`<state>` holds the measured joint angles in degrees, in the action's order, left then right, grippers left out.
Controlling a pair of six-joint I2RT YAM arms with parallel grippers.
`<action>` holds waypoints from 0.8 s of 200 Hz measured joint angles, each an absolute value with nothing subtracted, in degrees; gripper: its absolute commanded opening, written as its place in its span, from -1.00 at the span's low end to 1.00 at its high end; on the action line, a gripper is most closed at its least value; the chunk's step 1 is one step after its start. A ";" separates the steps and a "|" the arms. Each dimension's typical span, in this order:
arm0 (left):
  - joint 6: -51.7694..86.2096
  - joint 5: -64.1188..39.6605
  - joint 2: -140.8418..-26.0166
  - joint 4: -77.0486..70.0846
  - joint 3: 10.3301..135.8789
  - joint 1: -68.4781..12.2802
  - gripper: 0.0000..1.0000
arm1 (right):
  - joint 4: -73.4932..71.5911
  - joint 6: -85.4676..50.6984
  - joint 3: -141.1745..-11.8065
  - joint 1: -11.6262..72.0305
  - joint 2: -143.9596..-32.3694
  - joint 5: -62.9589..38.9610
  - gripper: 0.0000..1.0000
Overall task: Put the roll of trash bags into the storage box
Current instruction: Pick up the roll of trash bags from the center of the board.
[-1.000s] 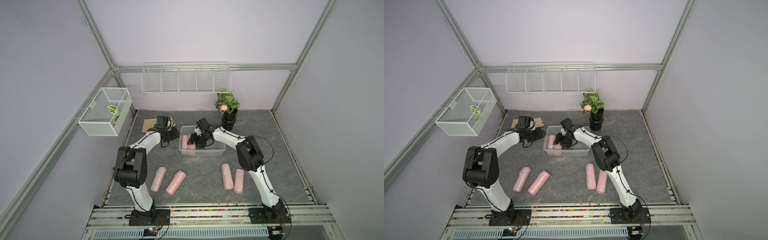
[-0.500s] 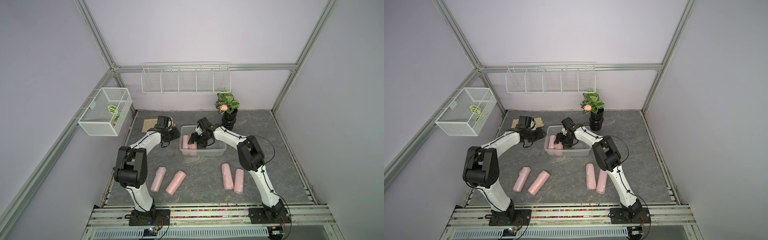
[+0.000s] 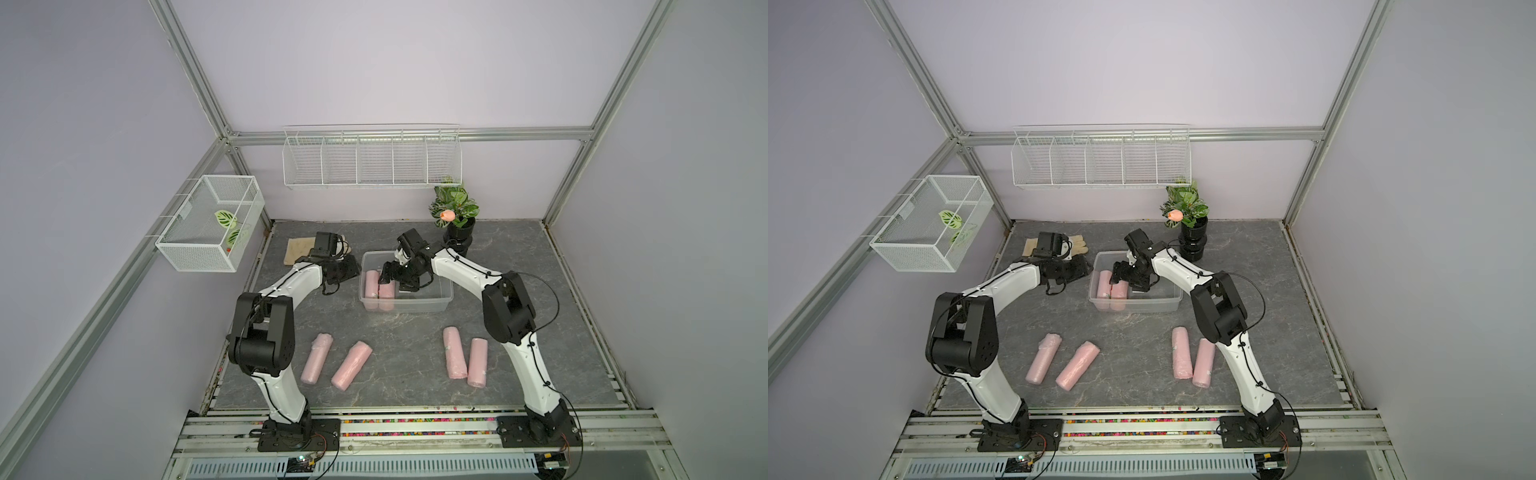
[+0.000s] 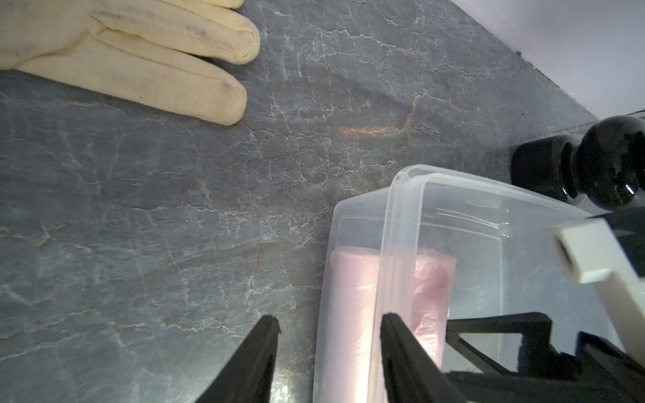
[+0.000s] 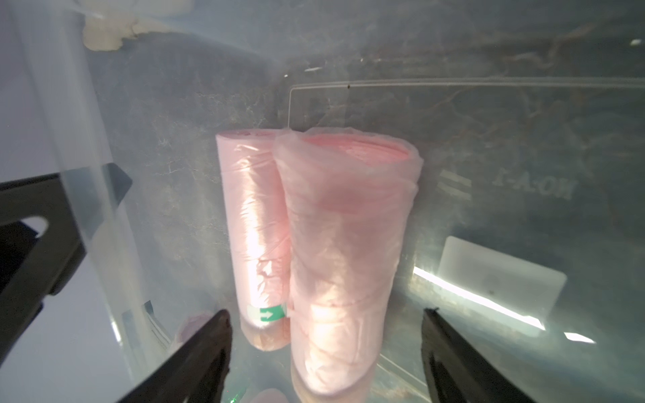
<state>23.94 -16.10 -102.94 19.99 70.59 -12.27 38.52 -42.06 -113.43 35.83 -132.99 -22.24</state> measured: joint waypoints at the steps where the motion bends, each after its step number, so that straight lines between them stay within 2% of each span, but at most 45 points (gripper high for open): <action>1: 23.94 -16.10 -102.94 19.99 70.59 -12.27 0.05 | 38.61 -42.02 -113.45 35.83 -132.92 -22.20 0.73; 39: 23.94 -16.05 -102.94 20.01 70.59 -12.27 0.06 | 44.73 -37.60 -115.48 35.46 -127.15 -18.76 0.70; 74: 23.68 -14.57 -102.85 21.04 71.02 -12.40 0.10 | 53.04 -31.27 -114.65 35.33 -113.43 -11.66 0.68; 116: 23.46 -12.60 -102.13 23.40 71.26 -12.10 0.16 | 59.13 -30.00 -96.44 37.26 -90.39 -2.74 0.67; 160: 23.31 -9.39 -100.18 25.69 71.26 -11.60 0.25 | 63.96 -36.53 -76.86 44.01 -81.30 2.57 0.67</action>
<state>23.31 -9.39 -100.18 25.69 71.26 -11.60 63.96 -36.53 -76.86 44.01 -81.30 2.57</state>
